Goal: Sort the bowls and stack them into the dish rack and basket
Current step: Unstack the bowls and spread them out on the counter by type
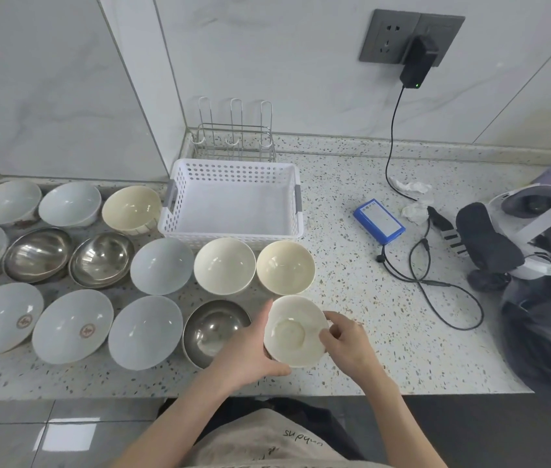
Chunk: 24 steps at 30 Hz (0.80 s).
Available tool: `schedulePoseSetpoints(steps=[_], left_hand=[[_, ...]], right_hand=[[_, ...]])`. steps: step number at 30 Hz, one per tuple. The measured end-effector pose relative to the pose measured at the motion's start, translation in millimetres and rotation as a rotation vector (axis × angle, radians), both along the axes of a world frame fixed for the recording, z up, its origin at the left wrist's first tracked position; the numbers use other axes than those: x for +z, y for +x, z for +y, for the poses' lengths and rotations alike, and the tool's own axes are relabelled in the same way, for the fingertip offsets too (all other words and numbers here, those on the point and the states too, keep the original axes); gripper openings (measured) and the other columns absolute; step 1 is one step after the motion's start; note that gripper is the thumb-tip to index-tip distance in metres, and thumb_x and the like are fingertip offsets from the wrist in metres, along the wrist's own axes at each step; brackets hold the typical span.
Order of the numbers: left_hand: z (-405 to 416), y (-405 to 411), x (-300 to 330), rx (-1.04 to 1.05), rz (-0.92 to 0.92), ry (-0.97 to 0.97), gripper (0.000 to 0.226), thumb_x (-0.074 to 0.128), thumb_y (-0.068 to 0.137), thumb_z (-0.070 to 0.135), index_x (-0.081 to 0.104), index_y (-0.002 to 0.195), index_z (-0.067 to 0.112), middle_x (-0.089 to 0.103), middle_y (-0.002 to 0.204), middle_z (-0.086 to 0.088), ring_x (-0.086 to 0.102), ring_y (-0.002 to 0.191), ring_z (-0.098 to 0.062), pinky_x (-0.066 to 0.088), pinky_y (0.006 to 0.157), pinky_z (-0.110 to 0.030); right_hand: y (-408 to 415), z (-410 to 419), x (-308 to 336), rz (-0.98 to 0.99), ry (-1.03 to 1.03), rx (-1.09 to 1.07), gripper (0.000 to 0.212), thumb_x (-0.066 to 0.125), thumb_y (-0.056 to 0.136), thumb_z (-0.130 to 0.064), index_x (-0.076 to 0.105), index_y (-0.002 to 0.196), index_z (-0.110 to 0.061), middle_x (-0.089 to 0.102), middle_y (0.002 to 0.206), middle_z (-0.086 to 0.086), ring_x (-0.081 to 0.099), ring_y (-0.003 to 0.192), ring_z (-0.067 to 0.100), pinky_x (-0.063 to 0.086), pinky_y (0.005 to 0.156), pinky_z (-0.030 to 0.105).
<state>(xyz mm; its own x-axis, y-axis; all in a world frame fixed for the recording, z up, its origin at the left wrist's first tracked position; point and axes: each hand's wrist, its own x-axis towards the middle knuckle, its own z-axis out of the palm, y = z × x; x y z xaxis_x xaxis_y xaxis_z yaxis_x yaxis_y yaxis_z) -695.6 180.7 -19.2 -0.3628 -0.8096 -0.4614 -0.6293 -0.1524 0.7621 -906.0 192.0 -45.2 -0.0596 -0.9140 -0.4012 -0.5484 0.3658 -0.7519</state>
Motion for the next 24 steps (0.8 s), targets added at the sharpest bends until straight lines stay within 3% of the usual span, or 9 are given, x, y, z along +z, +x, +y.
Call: schedulePoseSetpoints(steps=[2, 6, 11, 16, 21, 24], left_hand=[[0.1, 1.5, -2.6, -0.026, -0.071, -0.031, 0.108, 0.082, 0.060, 0.037, 0.014, 0.143, 0.048, 0.064, 0.095, 0.017, 0.064, 0.078, -0.002, 0.052, 0.067, -0.025], [0.2, 2.5, -6.2, -0.045, -0.136, -0.065, 0.104, 0.082, 0.064, 0.037, 0.011, 0.139, 0.046, 0.065, 0.093, 0.012, 0.066, 0.080, -0.010, 0.057, 0.073, -0.035], [1.4, 5.3, -14.1, -0.068, -0.243, -0.049, 0.119, 0.082, 0.071, 0.039, -0.007, 0.150, 0.039, 0.056, 0.092, 0.011, 0.062, 0.081, -0.011, 0.053, 0.071, -0.028], [1.0, 5.6, -16.7, -0.076, -0.238, -0.062, 0.113, 0.082, 0.069, 0.041, -0.007, 0.138, 0.053, 0.048, 0.079, 0.021, 0.055, 0.067, 0.002, 0.042, 0.054, -0.016], [0.6, 5.2, -13.4, -0.075, -0.231, -0.045, 0.110, 0.082, 0.069, 0.041, -0.006, 0.132, 0.058, 0.050, 0.079, 0.021, 0.055, 0.065, 0.001, 0.041, 0.052, -0.016], [0.9, 5.1, -12.5, -0.084, -0.250, -0.021, 0.117, 0.081, 0.070, 0.041, -0.011, 0.141, 0.052, 0.053, 0.088, 0.015, 0.058, 0.070, -0.003, 0.046, 0.057, -0.019]], right_hand=[[1.8, -0.4, -1.0, -0.001, -0.001, 0.004, 0.033, 0.052, 0.088, -0.013, 0.062, 0.109, -0.037, 0.062, 0.069, 0.020, 0.046, 0.052, 0.010, 0.040, 0.046, 0.020], [4.4, -1.7, -1.7, 0.001, -0.003, 0.026, 0.035, 0.052, 0.088, -0.013, 0.063, 0.114, -0.033, 0.054, 0.060, 0.006, 0.041, 0.047, 0.006, 0.037, 0.042, 0.018], [7.6, -4.3, -1.4, 0.028, -0.008, 0.063, 0.035, 0.051, 0.088, -0.012, 0.063, 0.117, -0.027, 0.046, 0.053, -0.003, 0.039, 0.043, 0.006, 0.033, 0.040, 0.016], [7.4, -4.9, -0.4, 0.023, 0.010, 0.055, 0.032, 0.052, 0.088, -0.016, 0.062, 0.116, -0.030, 0.048, 0.052, -0.004, 0.039, 0.043, 0.005, 0.034, 0.040, 0.017], [7.0, -4.9, 0.4, 0.014, 0.038, 0.053, 0.031, 0.052, 0.088, -0.017, 0.061, 0.114, -0.030, 0.043, 0.048, -0.010, 0.039, 0.044, 0.005, 0.034, 0.041, 0.019], [6.5, -5.2, 2.8, 0.018, 0.065, 0.063, 0.031, 0.051, 0.088, -0.019, 0.060, 0.116, -0.030, 0.044, 0.051, -0.008, 0.041, 0.048, 0.008, 0.035, 0.042, 0.021]])
